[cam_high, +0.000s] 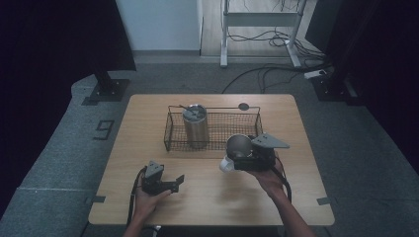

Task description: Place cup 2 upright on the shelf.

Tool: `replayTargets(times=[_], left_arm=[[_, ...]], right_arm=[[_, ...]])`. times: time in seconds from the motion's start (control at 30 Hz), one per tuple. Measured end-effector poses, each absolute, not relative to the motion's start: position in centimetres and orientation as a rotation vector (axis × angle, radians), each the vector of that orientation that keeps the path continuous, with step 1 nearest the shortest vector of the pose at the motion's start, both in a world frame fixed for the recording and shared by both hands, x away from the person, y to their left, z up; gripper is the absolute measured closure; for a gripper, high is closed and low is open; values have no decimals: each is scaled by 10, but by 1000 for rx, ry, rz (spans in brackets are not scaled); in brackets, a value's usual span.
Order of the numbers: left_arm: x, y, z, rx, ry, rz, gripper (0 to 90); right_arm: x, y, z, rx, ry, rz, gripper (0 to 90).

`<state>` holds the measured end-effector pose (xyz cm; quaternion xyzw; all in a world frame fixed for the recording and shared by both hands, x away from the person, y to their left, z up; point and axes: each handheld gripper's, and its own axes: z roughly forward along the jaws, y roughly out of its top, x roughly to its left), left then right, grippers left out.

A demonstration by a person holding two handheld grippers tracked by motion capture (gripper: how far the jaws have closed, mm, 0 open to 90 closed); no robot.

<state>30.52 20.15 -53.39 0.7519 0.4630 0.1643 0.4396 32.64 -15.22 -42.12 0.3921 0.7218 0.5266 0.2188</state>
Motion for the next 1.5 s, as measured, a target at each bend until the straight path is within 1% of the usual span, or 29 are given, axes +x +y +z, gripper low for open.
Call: replayTargets(times=[1.5], left_arm=[[305, 204, -533, 1867, 1150, 412, 43]], right_arm=[[359, -152, -410, 1097, 1980, 1456, 59]])
